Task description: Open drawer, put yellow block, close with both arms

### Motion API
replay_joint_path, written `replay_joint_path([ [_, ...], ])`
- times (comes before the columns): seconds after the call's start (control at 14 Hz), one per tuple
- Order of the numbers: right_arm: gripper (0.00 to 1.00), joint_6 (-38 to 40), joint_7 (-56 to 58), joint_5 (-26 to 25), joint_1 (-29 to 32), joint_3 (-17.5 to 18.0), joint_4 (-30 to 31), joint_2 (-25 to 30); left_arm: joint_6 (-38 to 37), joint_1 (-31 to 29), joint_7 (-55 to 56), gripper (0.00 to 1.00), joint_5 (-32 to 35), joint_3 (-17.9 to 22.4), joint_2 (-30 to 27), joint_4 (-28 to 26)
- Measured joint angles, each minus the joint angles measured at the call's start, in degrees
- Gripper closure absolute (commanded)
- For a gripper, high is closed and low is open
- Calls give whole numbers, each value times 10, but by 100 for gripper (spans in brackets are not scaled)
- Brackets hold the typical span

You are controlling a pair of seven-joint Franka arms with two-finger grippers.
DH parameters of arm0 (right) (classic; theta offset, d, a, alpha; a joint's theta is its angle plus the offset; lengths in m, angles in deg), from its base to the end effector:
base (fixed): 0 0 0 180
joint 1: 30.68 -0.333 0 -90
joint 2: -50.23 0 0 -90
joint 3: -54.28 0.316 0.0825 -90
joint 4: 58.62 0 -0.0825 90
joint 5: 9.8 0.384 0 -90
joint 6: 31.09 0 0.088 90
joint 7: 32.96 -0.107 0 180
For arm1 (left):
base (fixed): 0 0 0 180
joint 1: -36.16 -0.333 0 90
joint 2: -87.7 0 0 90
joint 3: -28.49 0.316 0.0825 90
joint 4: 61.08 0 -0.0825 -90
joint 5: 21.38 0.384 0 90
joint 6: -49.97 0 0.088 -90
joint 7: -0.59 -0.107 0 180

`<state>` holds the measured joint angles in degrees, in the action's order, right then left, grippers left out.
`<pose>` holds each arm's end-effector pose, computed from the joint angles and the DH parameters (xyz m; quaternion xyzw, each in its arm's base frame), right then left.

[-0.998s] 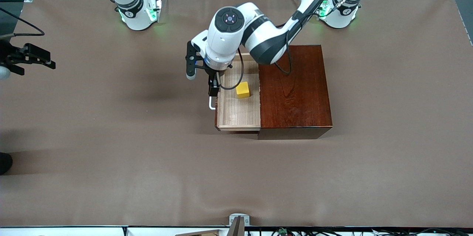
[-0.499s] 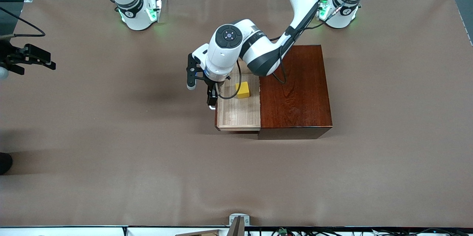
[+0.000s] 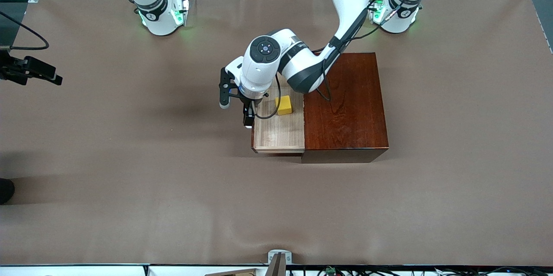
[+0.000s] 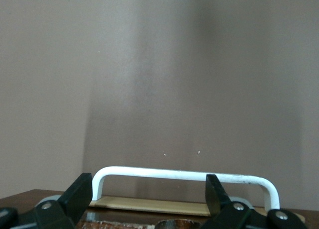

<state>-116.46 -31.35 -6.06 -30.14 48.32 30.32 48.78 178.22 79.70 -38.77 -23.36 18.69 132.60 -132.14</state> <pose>0.5507 -0.0545 0.6127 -0.9977 0.0414 0.0414 0.0343 0.4891 -0.5969 0.3247 0.7127 -0.6888 0.1022 0.0848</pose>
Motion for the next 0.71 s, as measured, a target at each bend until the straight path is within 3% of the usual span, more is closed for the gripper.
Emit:
replay_joint_path([
  [0.71, 0, -21, -10, -12, 0, -1, 1, 0, -94, 11, -1, 0, 32, 3, 0, 18],
])
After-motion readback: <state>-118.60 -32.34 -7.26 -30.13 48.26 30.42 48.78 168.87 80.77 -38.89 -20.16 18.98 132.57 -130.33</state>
